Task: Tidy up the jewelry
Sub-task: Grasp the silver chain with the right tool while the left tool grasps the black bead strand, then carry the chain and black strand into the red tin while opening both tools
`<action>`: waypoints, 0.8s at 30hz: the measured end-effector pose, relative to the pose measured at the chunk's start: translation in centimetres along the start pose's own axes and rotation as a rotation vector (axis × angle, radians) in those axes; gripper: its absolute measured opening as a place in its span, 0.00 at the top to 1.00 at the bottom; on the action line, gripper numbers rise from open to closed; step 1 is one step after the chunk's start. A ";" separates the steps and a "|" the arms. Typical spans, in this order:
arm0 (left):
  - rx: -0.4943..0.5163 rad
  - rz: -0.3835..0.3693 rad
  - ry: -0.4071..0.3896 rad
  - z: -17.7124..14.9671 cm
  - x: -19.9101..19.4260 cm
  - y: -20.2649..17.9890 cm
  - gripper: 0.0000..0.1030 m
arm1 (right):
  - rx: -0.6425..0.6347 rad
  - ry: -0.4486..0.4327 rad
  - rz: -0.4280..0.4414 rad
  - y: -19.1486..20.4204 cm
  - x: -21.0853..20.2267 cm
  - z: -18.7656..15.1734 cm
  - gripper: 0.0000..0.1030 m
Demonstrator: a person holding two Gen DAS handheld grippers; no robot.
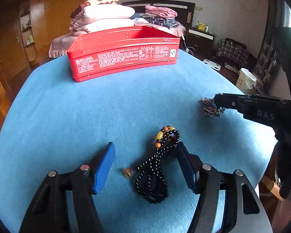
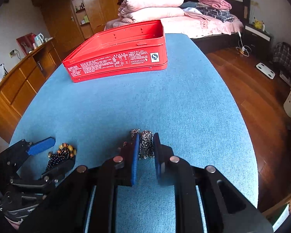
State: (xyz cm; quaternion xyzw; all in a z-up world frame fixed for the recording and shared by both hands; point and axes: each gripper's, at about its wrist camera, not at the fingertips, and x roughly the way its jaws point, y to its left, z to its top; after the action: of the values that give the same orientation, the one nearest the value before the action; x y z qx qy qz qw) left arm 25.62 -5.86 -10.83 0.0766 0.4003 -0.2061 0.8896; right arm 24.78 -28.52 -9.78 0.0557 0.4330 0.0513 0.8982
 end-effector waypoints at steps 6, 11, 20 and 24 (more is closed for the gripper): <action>-0.070 0.001 -0.009 0.5 0.2 1.1 0.79 | -0.003 0.004 0.011 0.1 0.1 -0.2 0.87; -0.103 -0.035 -0.003 -0.2 -0.5 1.6 0.71 | -0.006 0.017 0.020 0.3 0.7 -0.2 0.84; -0.109 0.044 -0.006 -0.4 -0.5 0.6 0.80 | -0.015 0.020 0.015 0.3 0.9 -0.2 0.86; -0.169 0.015 0.003 -0.2 -0.8 1.5 0.85 | -0.028 0.016 0.003 0.5 0.9 -0.2 0.88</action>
State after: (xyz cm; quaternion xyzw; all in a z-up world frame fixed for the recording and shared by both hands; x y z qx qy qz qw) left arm 25.66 -4.18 -10.44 0.0046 0.4170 -0.1651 0.8938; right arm 25.11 -27.92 -10.52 0.0436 0.4392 0.0593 0.8954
